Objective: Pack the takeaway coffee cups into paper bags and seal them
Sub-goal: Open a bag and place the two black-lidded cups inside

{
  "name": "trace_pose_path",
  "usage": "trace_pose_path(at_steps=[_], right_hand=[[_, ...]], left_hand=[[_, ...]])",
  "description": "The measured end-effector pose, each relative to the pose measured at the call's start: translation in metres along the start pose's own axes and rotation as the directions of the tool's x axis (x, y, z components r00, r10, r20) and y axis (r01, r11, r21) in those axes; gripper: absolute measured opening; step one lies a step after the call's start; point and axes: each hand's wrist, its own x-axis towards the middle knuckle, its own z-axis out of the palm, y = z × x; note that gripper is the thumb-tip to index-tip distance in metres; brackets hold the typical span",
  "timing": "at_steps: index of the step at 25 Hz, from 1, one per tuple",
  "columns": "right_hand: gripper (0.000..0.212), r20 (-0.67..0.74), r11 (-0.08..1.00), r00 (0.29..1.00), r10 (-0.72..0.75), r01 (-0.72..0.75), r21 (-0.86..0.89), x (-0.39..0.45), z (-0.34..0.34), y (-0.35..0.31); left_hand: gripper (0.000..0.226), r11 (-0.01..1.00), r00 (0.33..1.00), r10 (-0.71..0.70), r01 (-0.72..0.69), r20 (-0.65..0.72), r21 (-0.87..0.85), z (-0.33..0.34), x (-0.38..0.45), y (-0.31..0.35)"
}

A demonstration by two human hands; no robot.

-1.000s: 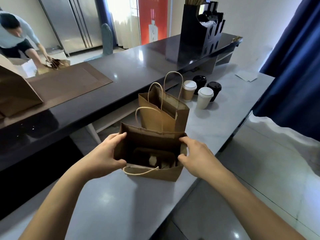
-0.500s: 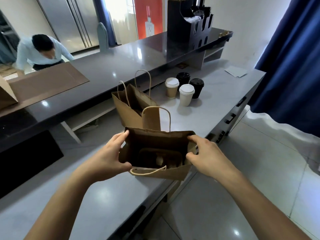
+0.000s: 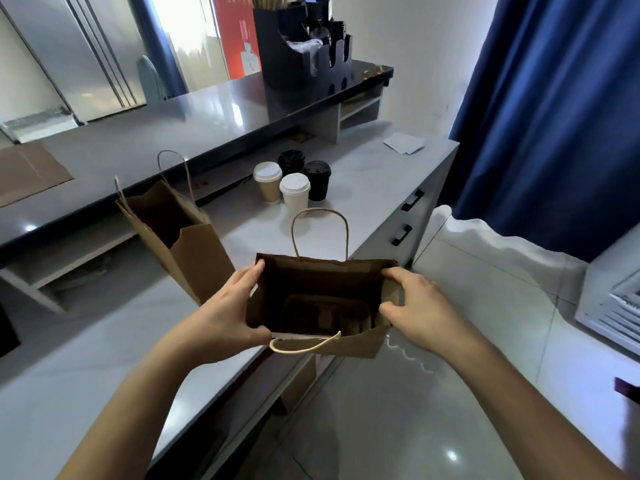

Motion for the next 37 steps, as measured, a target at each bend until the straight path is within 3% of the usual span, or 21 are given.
trace_pose_path(at_steps=[11, 17, 21, 26, 37], right_hand=[[0.063, -0.088, 0.987, 0.984, 0.155, -0.152, 0.046, 0.010, -0.067, 0.087], [0.062, -0.124, 0.978, 0.972, 0.202, -0.194, 0.072, 0.050, -0.092, 0.117], [0.061, -0.118, 0.979, 0.973, 0.200, -0.194, 0.058, 0.094, -0.108, 0.126], [0.060, -0.102, 0.986, 0.982, 0.160, -0.155, 0.059, 0.158, -0.118, 0.129], [0.055, -0.029, 0.998, 0.998, 0.057, -0.058, -0.016, 0.279, -0.129, 0.100]], left_hand=[[0.120, 0.991, 0.976, 0.101, -0.115, 0.195, 0.062, 0.050, 0.091, 0.081], [0.127, 0.984, 0.969, 0.147, -0.164, 0.200, 0.074, 0.062, 0.155, 0.100], [0.118, 0.984, 0.965, 0.135, -0.158, 0.225, 0.087, 0.062, 0.195, 0.105], [0.122, 0.985, 0.983, 0.095, -0.116, 0.156, 0.131, 0.049, 0.237, 0.101], [0.103, 0.992, 0.999, -0.026, 0.021, 0.035, 0.124, 0.021, 0.280, 0.085]])
